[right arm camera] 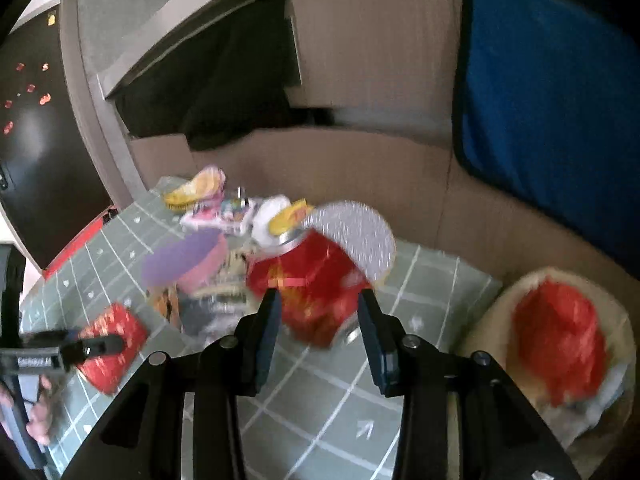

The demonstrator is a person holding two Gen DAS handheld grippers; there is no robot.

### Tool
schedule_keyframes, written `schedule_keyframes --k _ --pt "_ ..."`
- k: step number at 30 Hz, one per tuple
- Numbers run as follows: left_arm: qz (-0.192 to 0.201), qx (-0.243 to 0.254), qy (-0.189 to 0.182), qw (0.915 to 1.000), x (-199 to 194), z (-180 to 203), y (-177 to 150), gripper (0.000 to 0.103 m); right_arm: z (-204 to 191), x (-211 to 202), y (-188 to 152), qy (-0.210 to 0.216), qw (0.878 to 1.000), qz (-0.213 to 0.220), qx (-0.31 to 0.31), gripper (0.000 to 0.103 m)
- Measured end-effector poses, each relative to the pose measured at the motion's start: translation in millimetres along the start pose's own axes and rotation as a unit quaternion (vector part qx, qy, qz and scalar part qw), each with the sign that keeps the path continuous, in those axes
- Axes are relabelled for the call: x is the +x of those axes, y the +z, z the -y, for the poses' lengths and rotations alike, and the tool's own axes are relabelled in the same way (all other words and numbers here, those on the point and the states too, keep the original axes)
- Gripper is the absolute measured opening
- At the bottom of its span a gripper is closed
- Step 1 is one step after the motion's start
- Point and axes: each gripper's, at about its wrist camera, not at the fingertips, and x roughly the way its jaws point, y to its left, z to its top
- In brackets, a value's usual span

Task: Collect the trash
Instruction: 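Grasp the crushed red can with the right gripper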

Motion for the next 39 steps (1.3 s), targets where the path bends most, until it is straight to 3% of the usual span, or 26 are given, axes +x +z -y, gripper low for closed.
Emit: schedule_keyframes --k 4,8,12,16,20,28,39 --pt "0.024 0.025 0.006 0.9994 -14 7 7 0.066 19 25 12 0.015 0.998 -0.026 0.052 0.040" --pt "0.030 0.021 0.004 0.9993 -18 5 5 0.066 31 60 2 -0.006 0.995 -0.059 0.082 0.043" --pt "0.028 0.028 0.003 0.9992 -17 6 2 0.066 27 76 -6 0.020 0.993 -0.070 0.096 0.055" --pt "0.037 0.032 0.001 0.9988 -22 9 0 0.066 27 92 -13 0.072 0.983 -0.108 0.128 0.056" --pt "0.035 0.015 -0.004 0.9993 -23 4 -1 0.066 23 80 -15 0.051 0.987 -0.110 0.110 0.055" --pt "0.019 -0.002 -0.014 0.9997 -16 1 -6 0.066 3 13 -33 -0.012 0.994 -0.100 0.042 0.055" --pt "0.022 -0.004 -0.040 0.9990 -52 1 -11 0.066 -3 -4 -50 -0.001 0.993 -0.104 0.056 0.055"
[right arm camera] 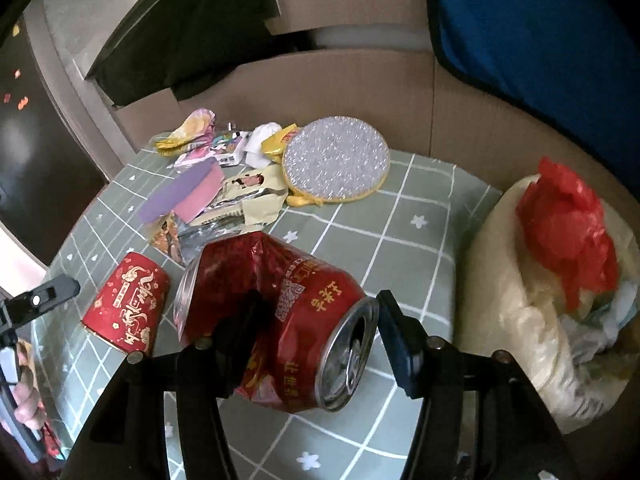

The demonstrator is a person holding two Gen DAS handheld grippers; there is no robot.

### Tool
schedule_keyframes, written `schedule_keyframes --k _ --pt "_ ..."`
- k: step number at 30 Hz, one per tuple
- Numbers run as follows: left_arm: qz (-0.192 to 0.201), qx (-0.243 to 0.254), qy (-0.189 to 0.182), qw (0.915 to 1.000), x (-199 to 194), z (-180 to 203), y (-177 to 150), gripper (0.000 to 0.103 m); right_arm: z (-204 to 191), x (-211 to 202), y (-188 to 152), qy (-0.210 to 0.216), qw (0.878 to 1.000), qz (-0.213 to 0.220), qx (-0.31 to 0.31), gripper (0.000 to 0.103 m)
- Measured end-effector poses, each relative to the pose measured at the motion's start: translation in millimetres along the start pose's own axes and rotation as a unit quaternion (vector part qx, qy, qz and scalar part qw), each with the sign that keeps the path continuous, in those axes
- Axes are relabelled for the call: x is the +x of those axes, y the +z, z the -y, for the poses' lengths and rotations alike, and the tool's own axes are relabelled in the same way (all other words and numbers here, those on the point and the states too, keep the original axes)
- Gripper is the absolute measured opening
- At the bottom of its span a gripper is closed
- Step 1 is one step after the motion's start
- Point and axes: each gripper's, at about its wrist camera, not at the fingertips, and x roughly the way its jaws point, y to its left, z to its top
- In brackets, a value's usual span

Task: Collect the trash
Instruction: 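Grasp the crushed red can with the right gripper, then grasp the red paper cup with the left gripper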

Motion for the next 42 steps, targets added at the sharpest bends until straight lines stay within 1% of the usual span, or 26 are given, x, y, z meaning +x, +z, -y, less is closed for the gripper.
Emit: schedule_keyframes --k 3,8,10,11,12,15,18,21,23,26,28,30,33,35,38,42 --pt "-0.017 -0.014 -0.023 0.9995 -6 1 -1 0.066 -5 0 -4 -0.003 1.000 0.004 -0.004 0.055" --pt "-0.041 -0.039 -0.042 0.9975 -8 7 -7 0.065 -11 -2 -9 -0.004 1.000 0.013 -0.013 0.055" --pt "-0.053 -0.052 -0.051 0.9959 -6 9 -12 0.060 -12 -5 -11 -0.008 1.000 0.020 -0.017 0.055" --pt "-0.057 -0.059 -0.054 0.9952 -5 10 -14 0.060 -13 -7 -12 -0.009 0.999 0.024 -0.019 0.055" --pt "-0.064 -0.066 -0.056 0.9942 -3 11 -17 0.060 -12 -8 -13 -0.010 0.999 0.026 -0.021 0.055" --pt "-0.069 -0.060 -0.052 0.9944 -1 20 -23 0.057 -10 -13 -17 -0.010 0.999 0.034 -0.020 0.055" --pt "-0.069 -0.059 -0.064 0.9938 -1 29 -27 0.057 -5 -15 -22 -0.007 0.999 0.038 -0.014 0.055" --pt "-0.066 -0.064 -0.064 0.9937 7 31 -23 0.057 1 -15 -24 -0.005 0.999 0.038 -0.007 0.055" --pt "-0.071 -0.074 -0.057 0.9931 19 28 -17 0.054 3 -16 -26 -0.003 0.999 0.040 -0.002 0.055" --pt "-0.080 -0.088 -0.050 0.9917 38 18 -9 0.044 4 -20 -28 0.002 0.999 0.047 0.002 0.055" --pt "-0.076 -0.094 -0.041 0.9918 46 12 -3 0.026 3 -24 -30 0.004 0.999 0.054 0.002 0.055" --pt "-0.074 -0.095 -0.038 0.9920 48 6 2 0.020 2 -28 -31 0.001 0.998 0.059 -0.001 0.055" --pt "-0.061 -0.081 -0.027 0.9945 43 5 8 0.011 -1 -36 -33 -0.008 0.998 0.068 -0.017 0.055" --pt "-0.041 -0.059 -0.013 0.9973 34 9 13 0.010 -4 -42 -33 -0.020 0.996 0.080 -0.032 0.055" --pt "-0.010 -0.013 0.009 0.9998 22 20 18 0.008 -6 -49 -30 -0.020 0.995 0.091 -0.040 0.055" --pt "0.029 0.045 0.035 0.9980 9 36 16 0.006 -8 -55 -25 -0.010 0.994 0.099 -0.039 0.055"
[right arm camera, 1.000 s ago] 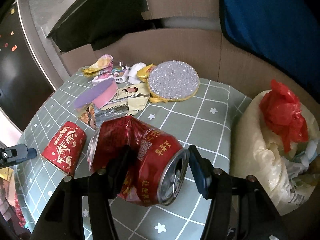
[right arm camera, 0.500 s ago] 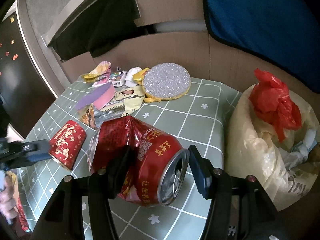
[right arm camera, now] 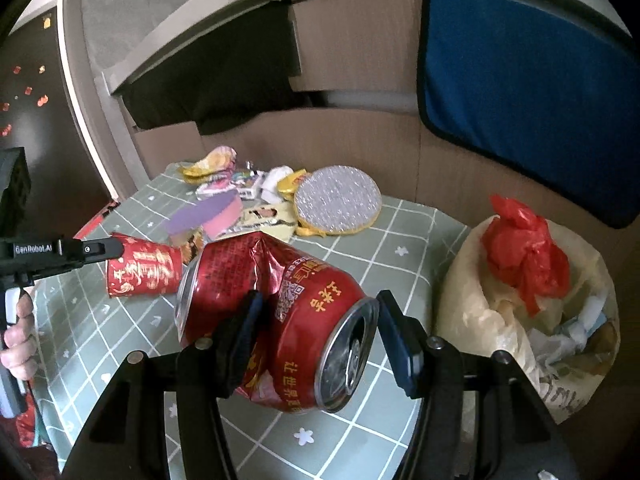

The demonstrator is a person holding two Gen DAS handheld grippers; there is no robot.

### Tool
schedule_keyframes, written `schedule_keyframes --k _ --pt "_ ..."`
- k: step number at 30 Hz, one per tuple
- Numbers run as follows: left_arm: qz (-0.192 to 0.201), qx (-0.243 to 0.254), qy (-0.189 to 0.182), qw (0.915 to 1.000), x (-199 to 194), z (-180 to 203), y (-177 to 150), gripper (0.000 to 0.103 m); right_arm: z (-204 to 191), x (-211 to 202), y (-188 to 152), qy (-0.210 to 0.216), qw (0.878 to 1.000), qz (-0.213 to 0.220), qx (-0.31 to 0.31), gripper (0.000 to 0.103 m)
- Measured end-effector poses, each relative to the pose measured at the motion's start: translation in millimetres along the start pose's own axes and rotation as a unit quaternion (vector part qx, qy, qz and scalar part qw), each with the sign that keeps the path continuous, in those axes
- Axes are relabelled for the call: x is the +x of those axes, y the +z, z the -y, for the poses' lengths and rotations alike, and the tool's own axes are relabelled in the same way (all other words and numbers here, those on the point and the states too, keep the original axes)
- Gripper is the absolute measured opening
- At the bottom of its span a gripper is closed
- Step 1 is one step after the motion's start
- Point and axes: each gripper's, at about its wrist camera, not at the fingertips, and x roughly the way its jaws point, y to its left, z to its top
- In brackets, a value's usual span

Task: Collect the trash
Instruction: 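Grasp the red paper cup with the left gripper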

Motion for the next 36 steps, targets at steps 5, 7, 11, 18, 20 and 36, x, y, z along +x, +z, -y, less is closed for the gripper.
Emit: schedule_keyframes --k 5,7,11,18,20,36 --pt "0.045 0.063 0.020 0.9968 -16 20 -6 0.005 -4 -4 7 0.008 1.000 0.001 -0.002 0.055" --pt "0.058 0.071 0.025 0.9954 -20 26 -5 0.004 -4 -7 11 0.010 1.000 0.005 -0.003 0.055" --pt "0.075 0.052 0.027 0.9954 -24 29 -1 0.003 -3 -13 17 0.015 1.000 0.015 -0.006 0.055" --pt "0.077 0.038 0.034 0.9957 -34 20 -15 0.005 2 -7 14 0.012 1.000 -0.002 -0.019 0.055" --pt "0.086 0.033 0.034 0.9952 -35 12 -17 0.008 6 -1 10 0.013 1.000 -0.015 -0.010 0.055" --pt "0.023 -0.048 -0.046 0.9975 -32 -40 -8 0.040 11 18 1 0.002 0.999 -0.043 0.019 0.054"
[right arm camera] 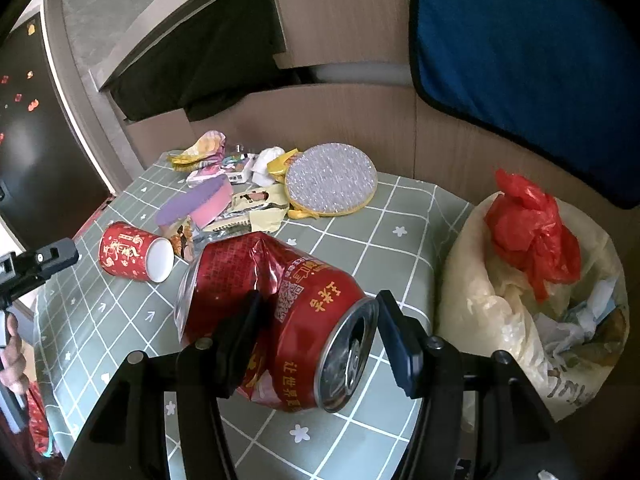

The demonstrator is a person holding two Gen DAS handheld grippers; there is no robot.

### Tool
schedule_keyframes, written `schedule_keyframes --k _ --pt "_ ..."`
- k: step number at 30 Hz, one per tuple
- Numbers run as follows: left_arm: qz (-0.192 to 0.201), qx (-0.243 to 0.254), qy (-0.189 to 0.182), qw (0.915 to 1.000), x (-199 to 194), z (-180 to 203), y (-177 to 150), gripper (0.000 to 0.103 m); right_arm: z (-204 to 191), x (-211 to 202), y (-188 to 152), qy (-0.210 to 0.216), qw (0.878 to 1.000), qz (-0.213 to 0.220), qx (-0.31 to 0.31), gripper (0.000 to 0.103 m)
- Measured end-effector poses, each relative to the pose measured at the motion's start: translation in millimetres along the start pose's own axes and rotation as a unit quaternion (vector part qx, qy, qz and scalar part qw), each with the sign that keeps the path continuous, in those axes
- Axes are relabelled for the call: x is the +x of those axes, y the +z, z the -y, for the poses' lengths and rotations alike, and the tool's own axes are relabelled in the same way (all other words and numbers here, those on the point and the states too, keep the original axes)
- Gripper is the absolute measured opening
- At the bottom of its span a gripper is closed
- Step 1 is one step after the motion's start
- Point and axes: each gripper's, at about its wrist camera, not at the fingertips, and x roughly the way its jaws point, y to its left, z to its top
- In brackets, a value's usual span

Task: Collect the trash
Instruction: 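Grasp the red paper cup with the left gripper, then carry the red cup with left gripper while right gripper carries the can into the trash bag, releasing both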

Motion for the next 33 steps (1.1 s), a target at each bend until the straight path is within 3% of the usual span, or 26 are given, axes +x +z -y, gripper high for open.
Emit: schedule_keyframes --k 4,10,13,18,24,27,29,31,33 --pt "-0.029 -0.032 -0.021 0.9989 3 -13 2 0.040 0 -3 0 -0.004 1.000 0.004 -0.001 0.054" --pt "-0.001 -0.091 -0.015 0.9958 2 -36 15 0.040 1 -3 -1 0.000 1.000 0.004 0.007 0.054" --pt "-0.019 -0.098 0.001 0.9950 13 -51 27 0.040 -1 -5 -3 0.003 1.000 0.007 0.001 0.054" --pt "-0.083 -0.094 -0.019 0.9920 40 -61 32 0.040 0 -6 -4 0.001 1.000 0.008 -0.006 0.054" --pt "-0.089 -0.091 -0.018 0.9917 69 -53 37 0.038 -2 -1 -2 0.003 1.000 0.001 -0.002 0.054" --pt "-0.107 -0.102 -0.037 0.9884 86 -49 35 0.021 -7 -1 -3 0.003 1.000 -0.001 -0.011 0.054" --pt "-0.094 -0.089 -0.042 0.9907 82 -40 34 0.015 -10 -3 -3 0.004 1.000 0.001 -0.017 0.054" --pt "-0.075 -0.049 -0.026 0.9956 73 -21 35 0.004 -9 -7 -1 0.000 1.000 0.010 -0.020 0.054" --pt "-0.036 0.014 0.015 0.9991 58 4 36 0.004 -8 -11 1 -0.004 1.000 0.019 -0.020 0.054"
